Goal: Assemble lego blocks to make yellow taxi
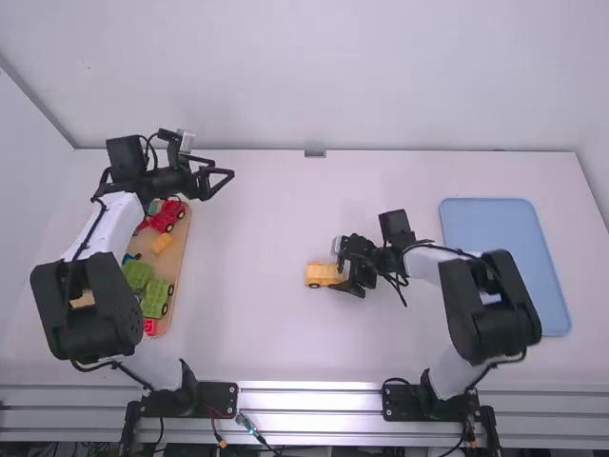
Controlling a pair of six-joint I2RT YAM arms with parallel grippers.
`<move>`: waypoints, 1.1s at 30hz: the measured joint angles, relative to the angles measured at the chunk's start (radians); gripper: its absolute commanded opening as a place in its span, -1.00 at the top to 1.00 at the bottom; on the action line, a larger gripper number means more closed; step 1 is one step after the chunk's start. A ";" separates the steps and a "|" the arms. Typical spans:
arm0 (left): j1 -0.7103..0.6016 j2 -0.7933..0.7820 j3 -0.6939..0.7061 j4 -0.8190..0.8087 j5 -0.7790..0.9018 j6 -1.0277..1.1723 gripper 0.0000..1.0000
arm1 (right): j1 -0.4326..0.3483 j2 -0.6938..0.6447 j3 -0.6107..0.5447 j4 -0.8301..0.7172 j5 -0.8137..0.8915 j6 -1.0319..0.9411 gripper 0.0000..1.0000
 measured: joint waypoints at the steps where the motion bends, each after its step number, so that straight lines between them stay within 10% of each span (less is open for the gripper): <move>1: 0.003 0.000 0.000 -0.024 -0.030 -0.019 -0.99 | 0.006 -0.047 0.000 -0.042 0.039 -0.008 -0.98; 19: 0.015 -0.002 0.000 -0.436 -1.014 -0.084 -0.99 | -0.012 -0.331 0.000 -0.025 0.392 0.069 -0.98; 33: 0.141 0.253 0.417 -0.831 -1.094 0.279 -0.93 | -0.027 -0.331 0.000 0.056 0.403 0.143 -0.98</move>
